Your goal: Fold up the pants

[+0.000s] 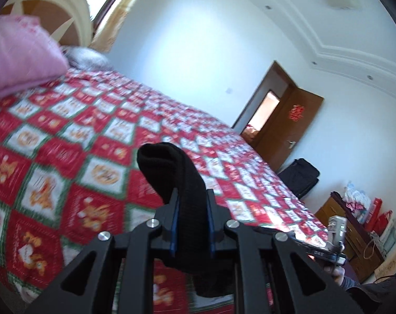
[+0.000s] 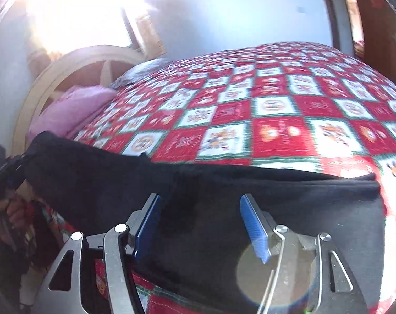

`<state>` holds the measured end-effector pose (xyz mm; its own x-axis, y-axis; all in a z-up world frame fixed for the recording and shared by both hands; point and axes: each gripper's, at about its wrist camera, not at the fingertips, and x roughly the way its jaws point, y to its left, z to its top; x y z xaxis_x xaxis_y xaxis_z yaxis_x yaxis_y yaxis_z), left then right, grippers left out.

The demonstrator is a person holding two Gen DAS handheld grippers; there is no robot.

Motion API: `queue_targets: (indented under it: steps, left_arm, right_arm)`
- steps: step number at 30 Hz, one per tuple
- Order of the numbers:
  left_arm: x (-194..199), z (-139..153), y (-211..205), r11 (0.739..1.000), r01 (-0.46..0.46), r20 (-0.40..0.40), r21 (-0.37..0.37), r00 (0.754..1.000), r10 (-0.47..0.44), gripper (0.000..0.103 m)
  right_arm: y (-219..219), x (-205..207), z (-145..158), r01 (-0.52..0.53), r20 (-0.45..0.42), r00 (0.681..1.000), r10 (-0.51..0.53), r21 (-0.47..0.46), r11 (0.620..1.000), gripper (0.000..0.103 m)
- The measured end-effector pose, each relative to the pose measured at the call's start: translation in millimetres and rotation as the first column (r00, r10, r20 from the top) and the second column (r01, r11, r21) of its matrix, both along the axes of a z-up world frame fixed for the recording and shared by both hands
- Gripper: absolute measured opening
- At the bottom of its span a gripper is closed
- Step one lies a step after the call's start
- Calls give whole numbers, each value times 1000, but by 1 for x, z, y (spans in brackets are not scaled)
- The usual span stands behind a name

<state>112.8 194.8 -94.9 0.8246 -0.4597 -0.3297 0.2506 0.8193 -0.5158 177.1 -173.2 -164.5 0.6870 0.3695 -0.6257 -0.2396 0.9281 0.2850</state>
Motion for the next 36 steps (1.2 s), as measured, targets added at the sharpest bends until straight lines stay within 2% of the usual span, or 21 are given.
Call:
queue_targets:
  steps: [6,13,23,36]
  left_arm:
    - [-3,24,-34,998,70,58,0,996,-70,18]
    - [12,39,-93,982,187,67,33,980,-189,18]
    - [24,56,-183,933,346,60,99,934,-353,18]
    - [34,45,-271,865,472,-42,169,881,-472,18]
  right_arm:
    - [-58,-5,3,157,-61,986,-154,49,986,64]
    - [-110,-21,12,274,-47,961,-272,42,961,64]
    - [-142,-30,16,312,-38,950,-310,55,949,65]
    - [-162,-30,14,330,-38,944,-329,56,942,65]
